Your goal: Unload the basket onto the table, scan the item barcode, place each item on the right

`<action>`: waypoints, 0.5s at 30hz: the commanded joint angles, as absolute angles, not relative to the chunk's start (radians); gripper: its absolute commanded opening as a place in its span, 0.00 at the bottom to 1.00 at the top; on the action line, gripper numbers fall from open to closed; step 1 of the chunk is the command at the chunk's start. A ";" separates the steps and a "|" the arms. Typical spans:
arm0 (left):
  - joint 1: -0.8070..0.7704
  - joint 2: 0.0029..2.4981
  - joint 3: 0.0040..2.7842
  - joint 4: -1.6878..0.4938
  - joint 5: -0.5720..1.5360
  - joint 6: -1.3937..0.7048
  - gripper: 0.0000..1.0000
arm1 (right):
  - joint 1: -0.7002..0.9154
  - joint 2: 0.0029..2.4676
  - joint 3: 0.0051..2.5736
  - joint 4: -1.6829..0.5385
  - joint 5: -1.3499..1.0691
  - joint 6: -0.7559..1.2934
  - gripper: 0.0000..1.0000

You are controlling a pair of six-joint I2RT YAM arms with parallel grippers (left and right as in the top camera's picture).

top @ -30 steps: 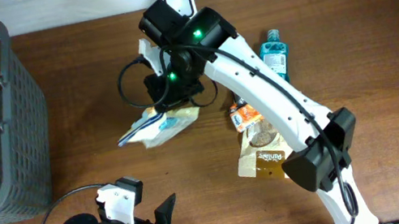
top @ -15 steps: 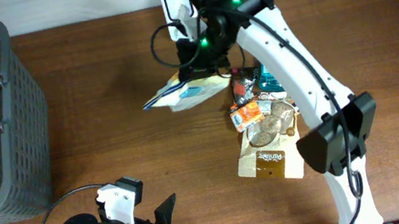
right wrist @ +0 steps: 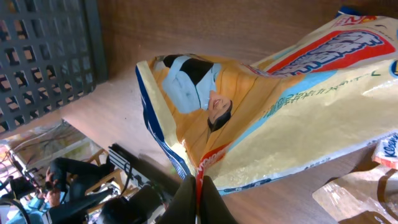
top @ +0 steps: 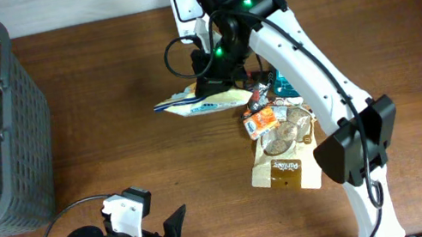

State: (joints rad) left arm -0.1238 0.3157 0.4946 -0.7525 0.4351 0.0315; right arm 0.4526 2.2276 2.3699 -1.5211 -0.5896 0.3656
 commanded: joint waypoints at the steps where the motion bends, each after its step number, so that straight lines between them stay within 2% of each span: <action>1: -0.120 0.309 0.492 -0.751 0.445 0.046 0.99 | 0.459 2.109 2.368 -1.526 -0.616 0.349 0.04; 12: -0.120 0.309 0.492 -0.751 0.445 0.046 0.99 | 0.496 2.071 2.367 -1.536 -0.586 0.348 0.04; 15: -0.120 0.309 0.492 -0.751 0.445 0.046 0.99 | 0.525 2.071 2.367 -1.558 -0.479 0.350 0.04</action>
